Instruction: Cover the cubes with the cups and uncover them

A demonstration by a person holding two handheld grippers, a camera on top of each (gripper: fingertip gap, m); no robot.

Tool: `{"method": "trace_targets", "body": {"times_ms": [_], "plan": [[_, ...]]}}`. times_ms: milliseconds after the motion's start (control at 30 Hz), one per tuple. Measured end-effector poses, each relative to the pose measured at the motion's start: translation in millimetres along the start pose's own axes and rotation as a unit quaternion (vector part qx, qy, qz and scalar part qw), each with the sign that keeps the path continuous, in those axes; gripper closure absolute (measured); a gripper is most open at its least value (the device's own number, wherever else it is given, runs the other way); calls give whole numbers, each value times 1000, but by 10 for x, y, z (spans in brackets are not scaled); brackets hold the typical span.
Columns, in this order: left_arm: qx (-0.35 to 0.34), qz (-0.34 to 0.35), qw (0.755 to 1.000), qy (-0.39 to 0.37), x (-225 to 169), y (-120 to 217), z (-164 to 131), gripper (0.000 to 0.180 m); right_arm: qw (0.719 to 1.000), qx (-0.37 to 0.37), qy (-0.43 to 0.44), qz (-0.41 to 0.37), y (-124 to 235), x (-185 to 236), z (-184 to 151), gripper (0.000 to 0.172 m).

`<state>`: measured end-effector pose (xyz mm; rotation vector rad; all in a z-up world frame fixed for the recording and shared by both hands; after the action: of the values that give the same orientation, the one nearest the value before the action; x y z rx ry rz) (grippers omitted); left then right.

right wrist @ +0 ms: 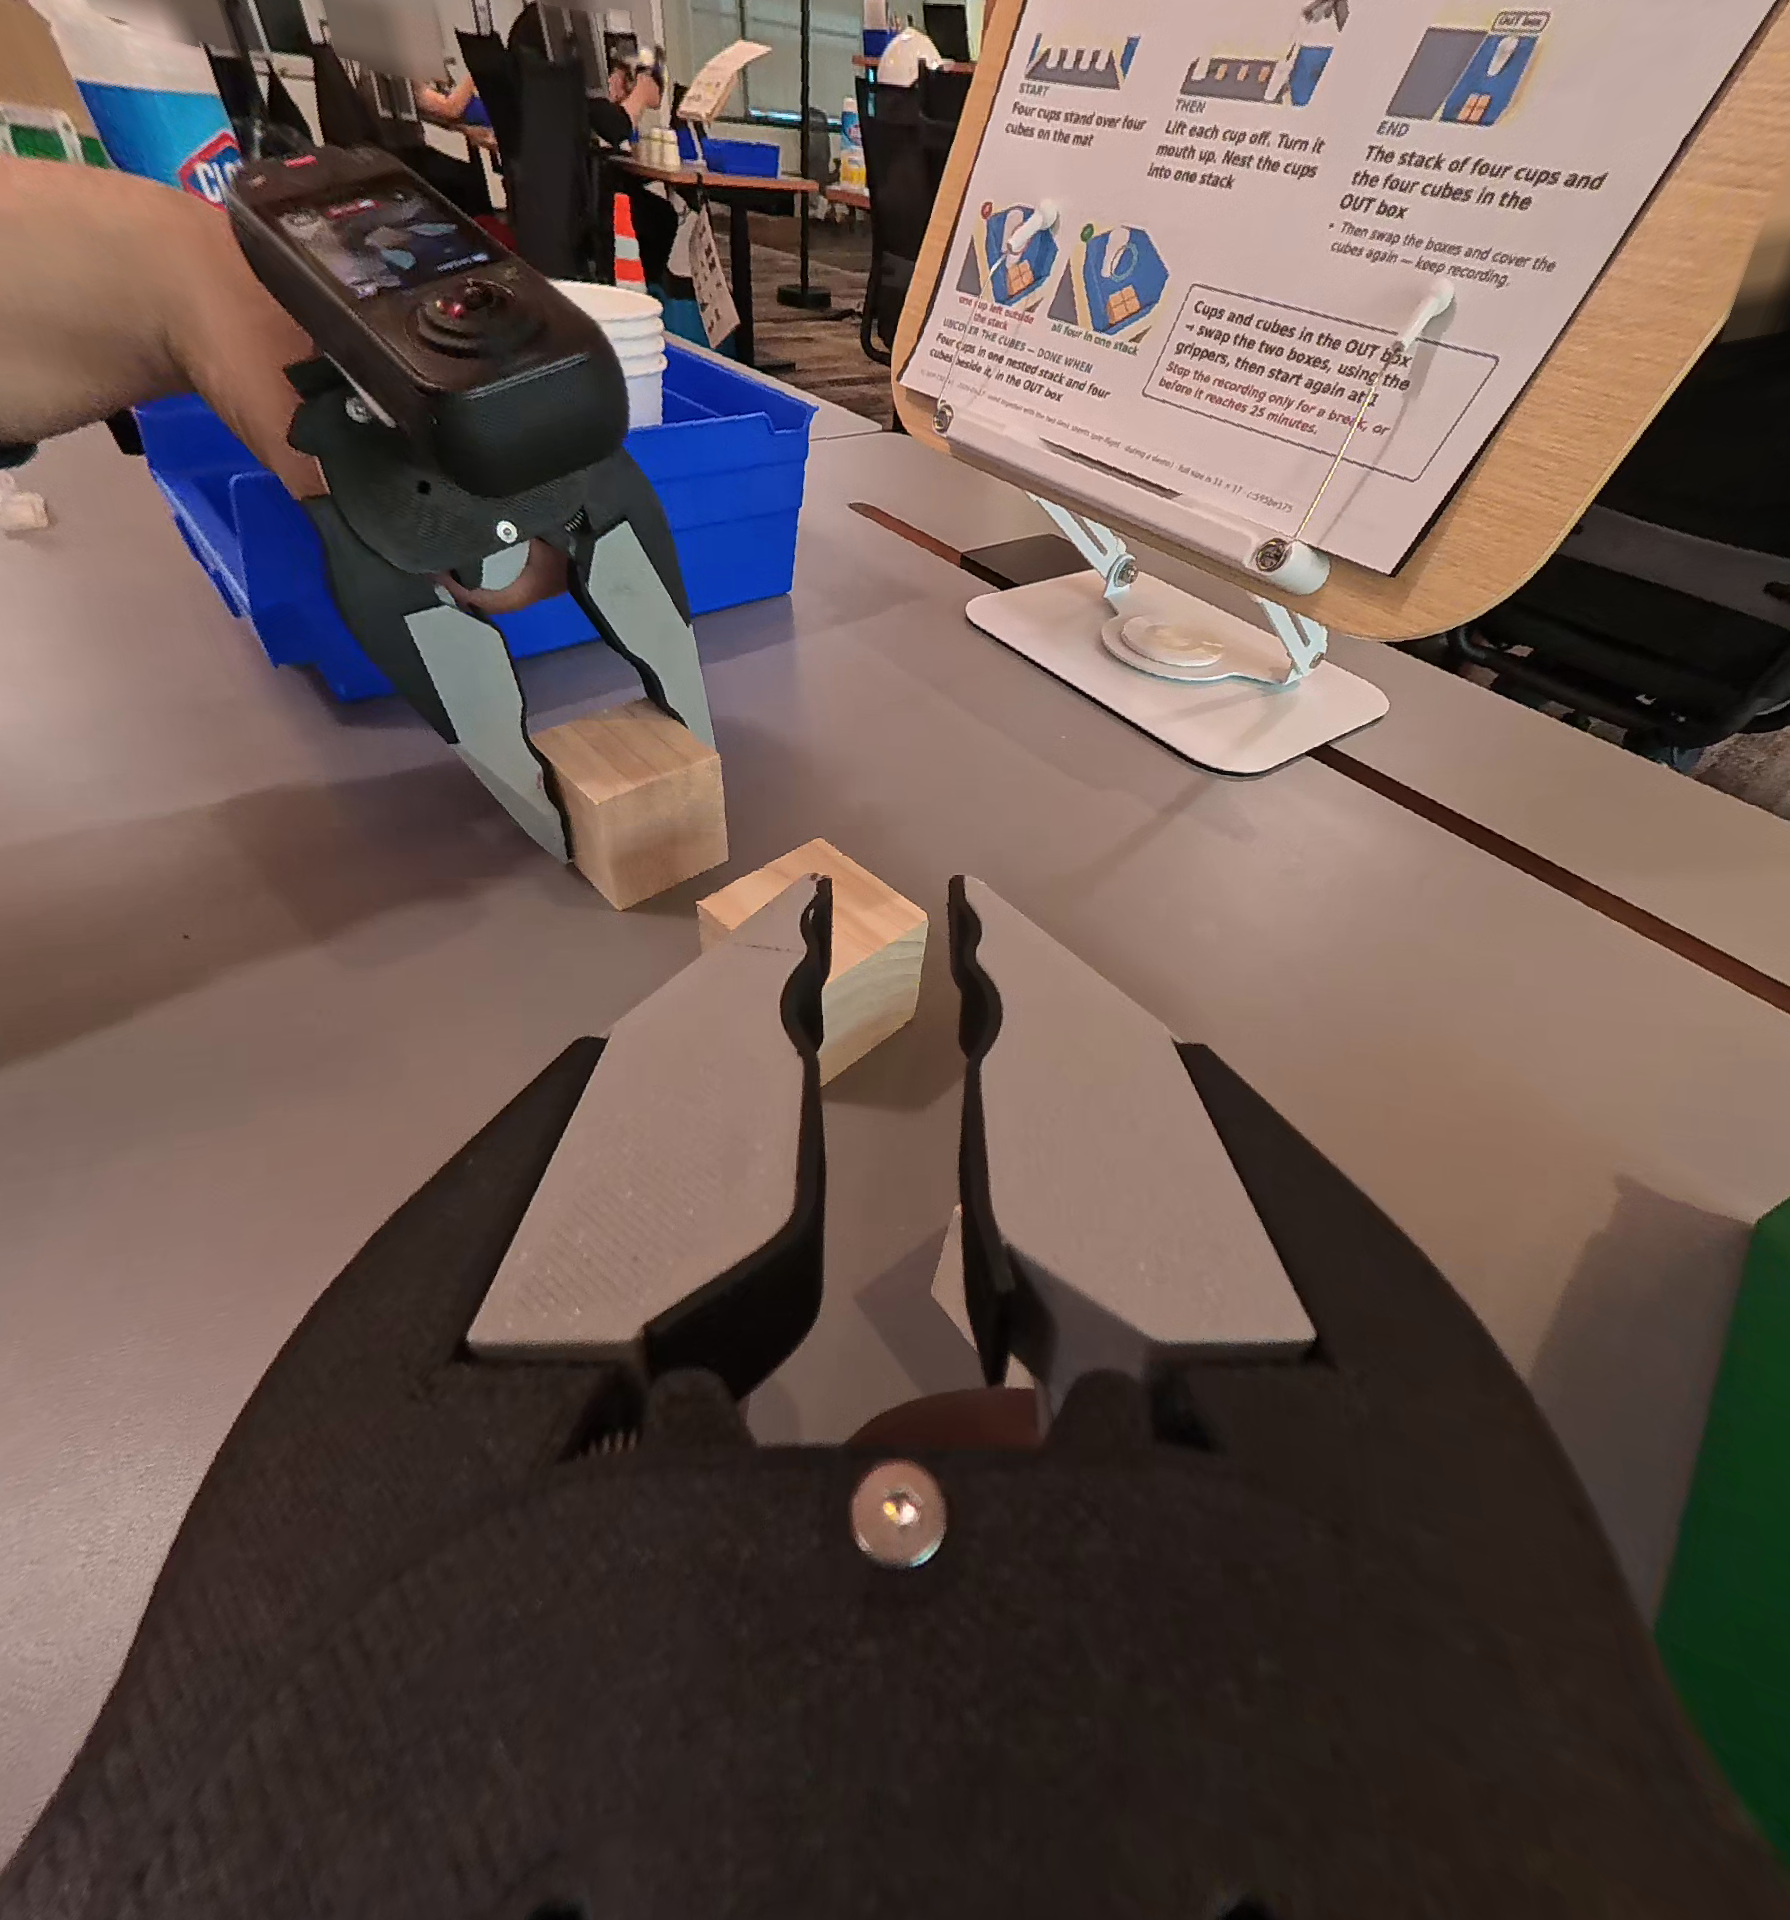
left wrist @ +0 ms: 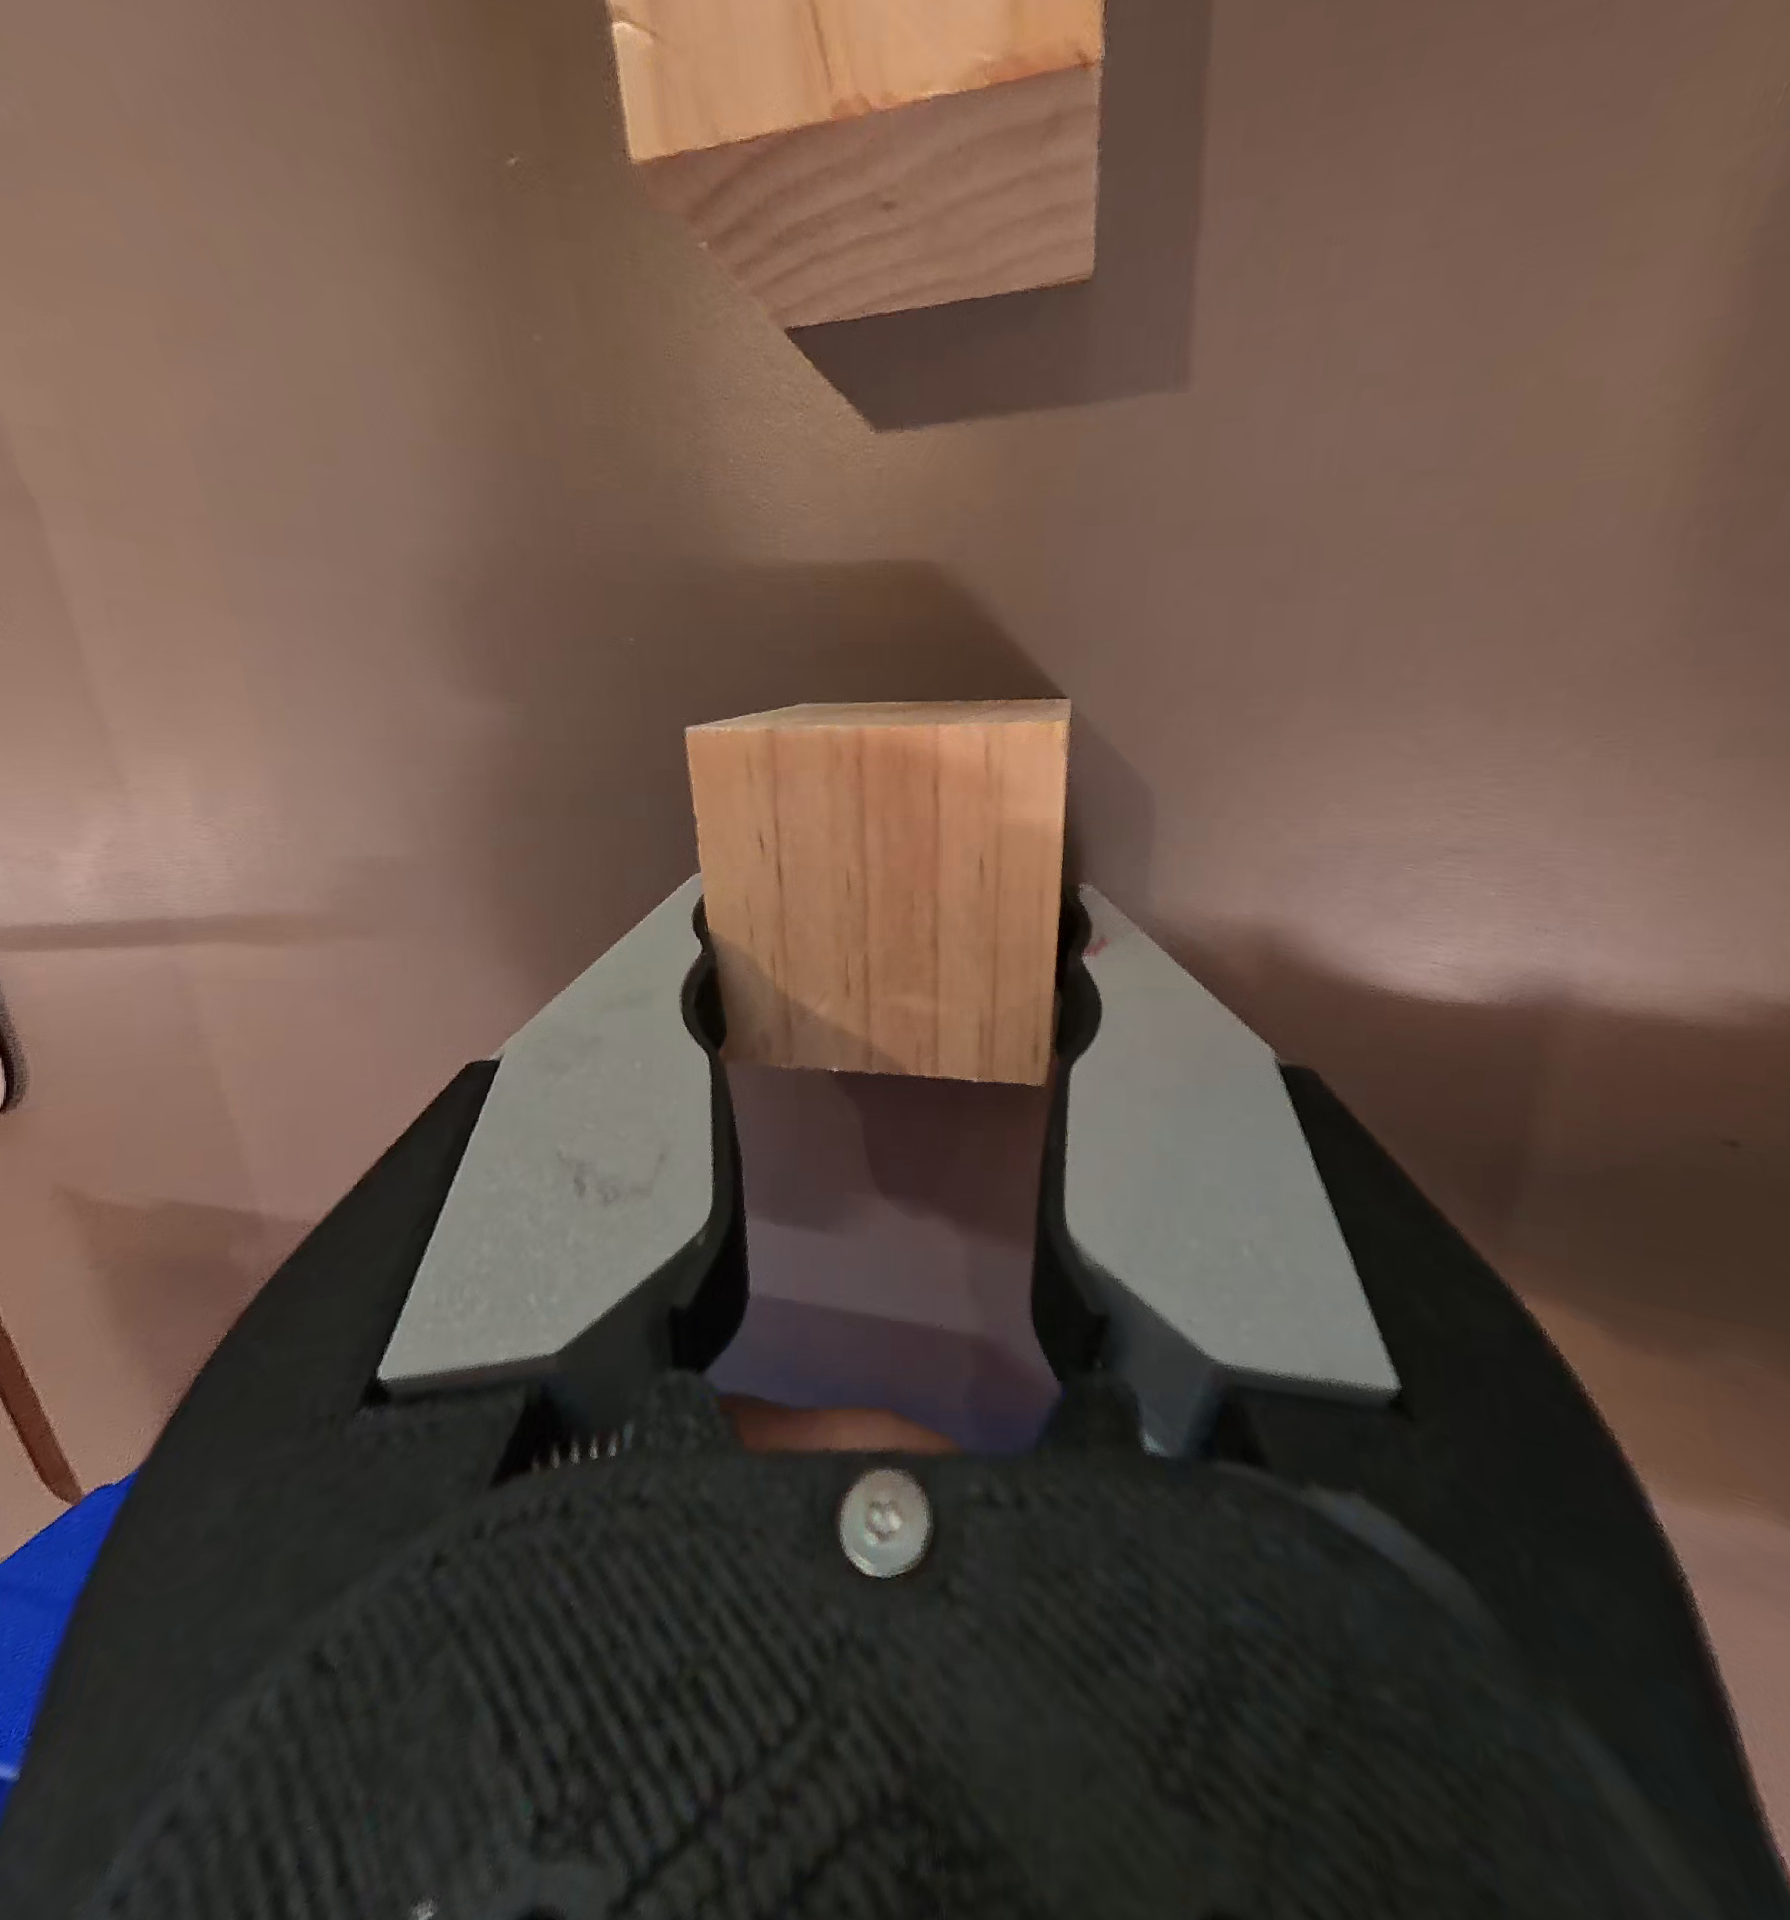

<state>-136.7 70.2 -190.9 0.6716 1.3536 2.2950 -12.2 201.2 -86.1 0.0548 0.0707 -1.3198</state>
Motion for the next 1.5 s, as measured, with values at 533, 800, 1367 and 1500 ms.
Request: {"method": "trace_targets", "body": {"times_ms": [533,800,1367,1500], "plan": [[-198,154,967,52,446,1340,331,111,1000,7,-6,-4,-8,-38,-47,152],[-195,413,788,414,1013,2006,-1130,102,1000,21,1,-2,-38,-14,-114,153],[-129,381,748,528,859,1134,-1835,117,1000,29,-2,-9,-39,-41,-162,153],[-42,422,762,490,764,1386,-2180,129,1000,22,-4,-7,-27,-34,-122,153]]}}
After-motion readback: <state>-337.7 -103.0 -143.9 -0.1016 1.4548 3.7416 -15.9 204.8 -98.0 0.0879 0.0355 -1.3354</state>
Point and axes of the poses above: each gripper's, where its closed fingertips meet, y back along the fingers, z out of its top, x = y × z across the jaws, the point moved 1 cm from there along y, back along the fingers, and after that the axes turned 13 degrees about -x, right-handed, at the moved point
